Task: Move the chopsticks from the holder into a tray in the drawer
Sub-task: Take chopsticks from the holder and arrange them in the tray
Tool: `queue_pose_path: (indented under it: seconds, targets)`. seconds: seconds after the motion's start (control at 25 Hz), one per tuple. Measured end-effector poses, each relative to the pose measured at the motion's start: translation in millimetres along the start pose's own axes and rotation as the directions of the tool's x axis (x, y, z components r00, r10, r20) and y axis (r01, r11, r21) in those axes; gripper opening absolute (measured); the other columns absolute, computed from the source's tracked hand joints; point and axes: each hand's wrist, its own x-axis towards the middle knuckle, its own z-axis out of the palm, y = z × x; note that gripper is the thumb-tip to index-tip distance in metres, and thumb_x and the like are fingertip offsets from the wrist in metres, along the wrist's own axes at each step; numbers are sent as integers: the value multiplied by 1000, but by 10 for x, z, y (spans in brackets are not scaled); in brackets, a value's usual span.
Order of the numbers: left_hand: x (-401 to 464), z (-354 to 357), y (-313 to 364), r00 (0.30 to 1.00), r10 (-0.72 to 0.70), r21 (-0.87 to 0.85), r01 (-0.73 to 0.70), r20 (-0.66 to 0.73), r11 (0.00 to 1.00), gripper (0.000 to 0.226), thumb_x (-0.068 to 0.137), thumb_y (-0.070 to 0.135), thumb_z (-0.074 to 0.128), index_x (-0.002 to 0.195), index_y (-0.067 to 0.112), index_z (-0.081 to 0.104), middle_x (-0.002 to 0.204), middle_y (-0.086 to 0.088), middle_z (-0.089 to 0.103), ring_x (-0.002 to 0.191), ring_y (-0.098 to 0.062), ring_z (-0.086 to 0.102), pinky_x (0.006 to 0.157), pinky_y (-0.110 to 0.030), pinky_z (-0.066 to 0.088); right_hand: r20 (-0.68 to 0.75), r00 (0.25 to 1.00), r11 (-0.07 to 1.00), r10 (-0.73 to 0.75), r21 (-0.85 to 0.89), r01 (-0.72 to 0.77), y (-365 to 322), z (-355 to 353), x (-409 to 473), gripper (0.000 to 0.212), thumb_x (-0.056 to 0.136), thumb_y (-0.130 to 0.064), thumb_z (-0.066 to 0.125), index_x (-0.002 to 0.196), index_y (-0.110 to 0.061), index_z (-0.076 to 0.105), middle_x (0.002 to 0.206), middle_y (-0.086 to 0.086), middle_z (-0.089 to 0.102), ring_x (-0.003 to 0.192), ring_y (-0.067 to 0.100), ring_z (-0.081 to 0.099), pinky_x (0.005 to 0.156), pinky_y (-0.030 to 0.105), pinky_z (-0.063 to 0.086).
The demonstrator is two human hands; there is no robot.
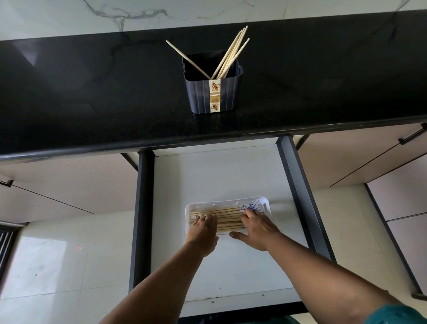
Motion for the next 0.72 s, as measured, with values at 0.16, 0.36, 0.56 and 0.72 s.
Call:
queue_pose_path:
  seconds: [0.16,0.36,0.56,0.72]
  targets:
    - [-44,-12,5,996,36,-31,-38,-85,999,39,93,25,52,130,15,50,134,-8,55,123,-29,49,101,-33,41,32,999,1000,-11,3,11,8,-13,-30,80,83,-76,39,133,-15,51,137,5,39,129,25,41,109,40,37]
    - [-67,-18,-74,991,45,20,-43,-124,999,67,87,42,59,142,11,36,144,-8,41,134,-30,34,116,-37,23,24,1000,1000,-4,10,4,-33,-33,-28,82,80,-78,43,132,-14,51,137,4,41,129,25,42,108,40,39]
    - [-67,-17,-158,999,-29,158,33,-24,987,57,92,35,53,136,2,39,135,-19,51,133,-36,40,122,-39,13,41,998,999,-37,-16,37,-92,-16,-22,73,83,-72,47,126,-13,54,135,5,43,129,24,40,107,40,39]
    - [-118,-9,-170,998,-6,152,15,-60,988,38,94,16,47,130,4,46,133,-16,52,128,-34,43,122,-38,9,73,997,999,-29,-26,31,-118,-55,-17,59,87,-62,52,118,-11,57,131,6,45,125,25,44,101,38,43]
